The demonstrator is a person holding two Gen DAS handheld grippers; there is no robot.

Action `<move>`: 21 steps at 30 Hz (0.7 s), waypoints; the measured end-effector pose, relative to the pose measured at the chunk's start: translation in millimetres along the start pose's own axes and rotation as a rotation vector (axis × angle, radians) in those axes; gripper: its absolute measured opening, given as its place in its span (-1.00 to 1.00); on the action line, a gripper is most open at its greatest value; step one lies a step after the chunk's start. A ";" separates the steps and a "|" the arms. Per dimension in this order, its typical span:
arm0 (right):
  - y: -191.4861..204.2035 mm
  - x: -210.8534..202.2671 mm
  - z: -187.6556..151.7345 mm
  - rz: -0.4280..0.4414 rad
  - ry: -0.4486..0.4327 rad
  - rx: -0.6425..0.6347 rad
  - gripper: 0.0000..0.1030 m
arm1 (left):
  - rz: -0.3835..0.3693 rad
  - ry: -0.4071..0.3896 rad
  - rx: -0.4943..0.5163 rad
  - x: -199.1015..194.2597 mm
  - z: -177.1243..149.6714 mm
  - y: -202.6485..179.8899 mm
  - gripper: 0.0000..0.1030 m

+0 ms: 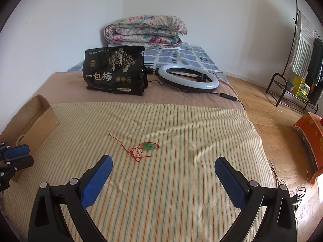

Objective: Organize jewelry
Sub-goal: 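Close the left tool on the second small pearl while the right tool grasps the red cord jade pendant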

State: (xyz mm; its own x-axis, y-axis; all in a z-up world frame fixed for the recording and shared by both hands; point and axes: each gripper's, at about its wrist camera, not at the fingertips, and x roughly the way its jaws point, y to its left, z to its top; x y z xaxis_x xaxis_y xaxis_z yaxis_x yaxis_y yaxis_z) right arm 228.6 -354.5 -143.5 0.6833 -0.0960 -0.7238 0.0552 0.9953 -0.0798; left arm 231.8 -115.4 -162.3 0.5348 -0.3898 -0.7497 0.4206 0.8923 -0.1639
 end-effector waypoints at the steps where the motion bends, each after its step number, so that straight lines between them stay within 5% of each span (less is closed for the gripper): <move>1: -1.2 4.8 -1.5 0.003 0.007 -0.004 0.98 | -0.006 0.005 0.004 4.7 -0.4 -4.1 -0.33; 21: -8.7 79.1 -16.1 0.153 0.120 0.025 0.51 | -0.088 0.116 0.077 79.6 -16.4 -53.0 -0.67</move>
State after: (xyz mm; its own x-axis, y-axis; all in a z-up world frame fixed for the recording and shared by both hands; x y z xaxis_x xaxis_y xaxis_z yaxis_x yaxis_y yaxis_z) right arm 270.5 -371.0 -211.1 0.5935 0.0566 -0.8028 -0.0231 0.9983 0.0533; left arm 240.1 -190.0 -223.8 0.4076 -0.4327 -0.8042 0.5190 0.8343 -0.1858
